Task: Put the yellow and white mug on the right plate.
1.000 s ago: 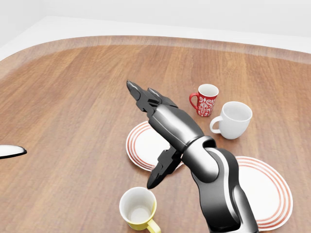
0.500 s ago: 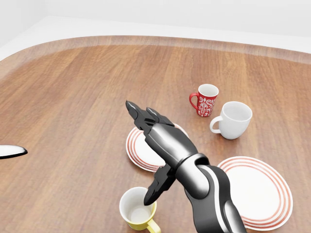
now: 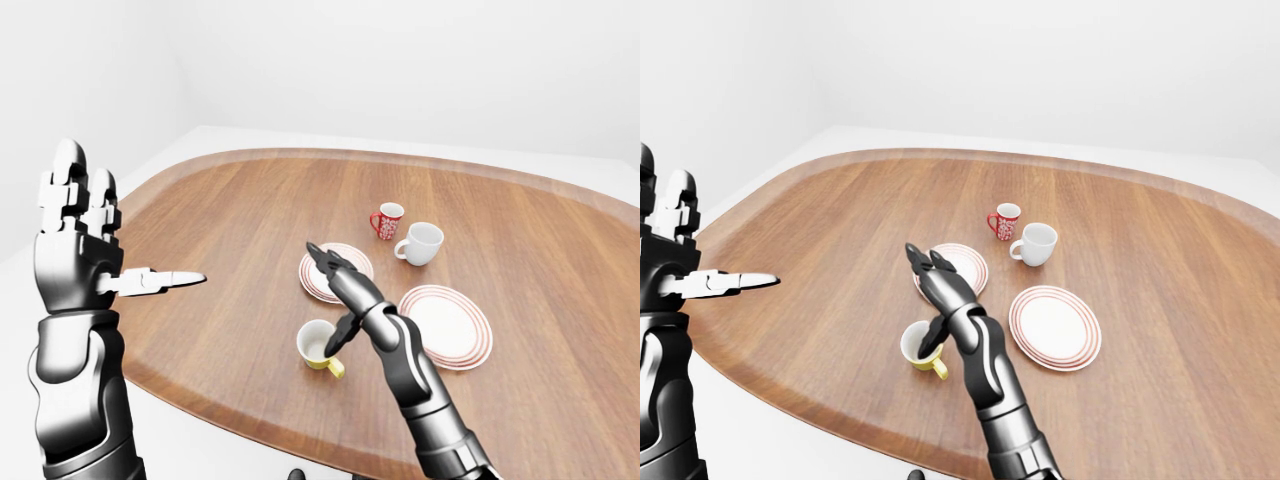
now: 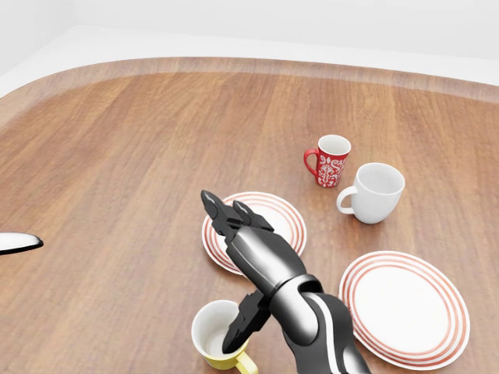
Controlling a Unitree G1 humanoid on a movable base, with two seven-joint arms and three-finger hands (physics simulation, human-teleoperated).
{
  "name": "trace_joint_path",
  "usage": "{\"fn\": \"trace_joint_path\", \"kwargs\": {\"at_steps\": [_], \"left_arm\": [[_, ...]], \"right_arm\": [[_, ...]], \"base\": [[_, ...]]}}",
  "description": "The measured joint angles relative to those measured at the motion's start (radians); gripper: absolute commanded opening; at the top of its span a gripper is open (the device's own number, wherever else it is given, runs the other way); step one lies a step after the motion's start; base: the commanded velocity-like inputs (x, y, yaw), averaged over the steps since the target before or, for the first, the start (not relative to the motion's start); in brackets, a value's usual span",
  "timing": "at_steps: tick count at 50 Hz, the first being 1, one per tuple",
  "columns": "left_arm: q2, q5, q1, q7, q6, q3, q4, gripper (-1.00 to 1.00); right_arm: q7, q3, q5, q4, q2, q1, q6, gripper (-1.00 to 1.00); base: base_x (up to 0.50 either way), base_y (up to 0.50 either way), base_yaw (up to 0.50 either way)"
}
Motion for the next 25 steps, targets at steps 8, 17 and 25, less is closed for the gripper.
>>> {"fn": "trace_joint_path", "kwargs": {"at_steps": [8,17,25], "left_arm": [[0.001,-0.002,-0.001,0.0,0.0,0.001,-0.002,1.0],[0.003,-0.004,-0.001,0.0,0.0,0.004,-0.009,1.0],[0.003,-0.006,-0.001,0.001,0.0,0.006,-0.01,1.0]], "right_arm": [[-0.036,0.015,-0.007,0.04,0.011,0.015,0.0,1.0],[-0.08,0.029,-0.014,0.093,0.018,0.031,0.0,1.0],[-0.107,0.032,-0.016,0.131,0.02,0.039,0.0,1.0]], "base": [[0.0,0.0,0.0],[0.0,0.0,0.0],[0.0,0.0,0.0]]}}
